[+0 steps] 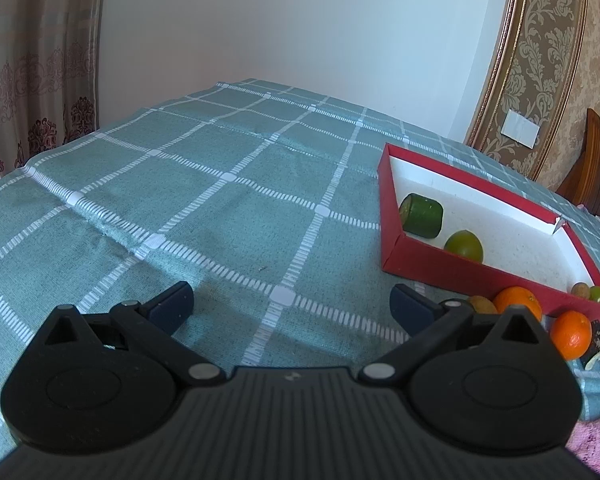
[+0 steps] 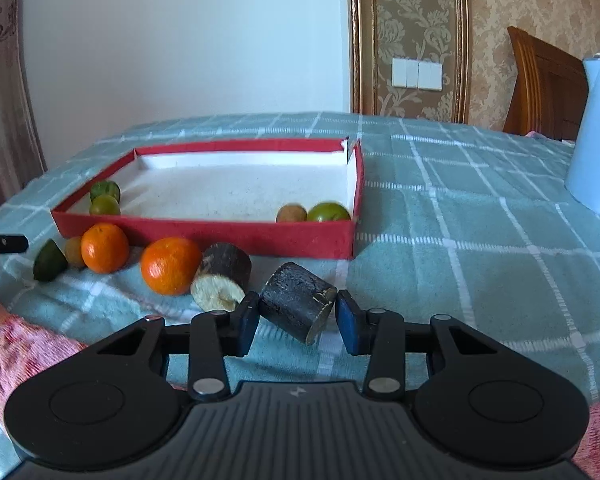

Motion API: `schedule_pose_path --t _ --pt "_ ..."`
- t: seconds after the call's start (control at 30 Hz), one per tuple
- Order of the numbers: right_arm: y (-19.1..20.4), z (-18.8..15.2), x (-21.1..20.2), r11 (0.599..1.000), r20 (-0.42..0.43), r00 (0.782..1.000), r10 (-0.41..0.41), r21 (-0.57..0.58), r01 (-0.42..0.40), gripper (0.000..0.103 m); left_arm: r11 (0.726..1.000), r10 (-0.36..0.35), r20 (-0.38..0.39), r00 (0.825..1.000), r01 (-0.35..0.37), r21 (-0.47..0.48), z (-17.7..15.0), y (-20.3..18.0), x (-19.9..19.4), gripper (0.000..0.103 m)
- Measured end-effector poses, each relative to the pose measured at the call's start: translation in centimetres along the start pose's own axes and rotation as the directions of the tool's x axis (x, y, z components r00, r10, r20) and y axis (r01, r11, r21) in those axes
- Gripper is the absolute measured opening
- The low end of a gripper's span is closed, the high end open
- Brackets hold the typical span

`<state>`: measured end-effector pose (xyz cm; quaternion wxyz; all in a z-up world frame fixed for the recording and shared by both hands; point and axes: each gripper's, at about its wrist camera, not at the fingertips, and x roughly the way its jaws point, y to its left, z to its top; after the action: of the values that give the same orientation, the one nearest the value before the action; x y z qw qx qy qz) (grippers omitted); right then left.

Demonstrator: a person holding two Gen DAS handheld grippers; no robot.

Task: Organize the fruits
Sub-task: 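Carry the dark piece into the red box and open the right tool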

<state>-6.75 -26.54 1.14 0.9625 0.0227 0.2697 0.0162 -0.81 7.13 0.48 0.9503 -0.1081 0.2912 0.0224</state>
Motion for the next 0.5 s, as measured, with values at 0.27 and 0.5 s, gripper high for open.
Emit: schedule_pose_path --t 0.27,0.5 --pt "0.3 4.6 0.4 1.000 0.083 0.997 0.001 -0.031 0.002 0.040 1.000 0.005 -0.004 1.000 -0.005 0.007 0.0 -0.1 0.1 0.103" --pt "0.3 7.9 4.7 0.999 0.065 0.998 -0.005 -0.041 0.008 0.040 1.000 0.016 -0.011 1.000 -0.016 0.020 0.1 -0.3 0.2 0.103"
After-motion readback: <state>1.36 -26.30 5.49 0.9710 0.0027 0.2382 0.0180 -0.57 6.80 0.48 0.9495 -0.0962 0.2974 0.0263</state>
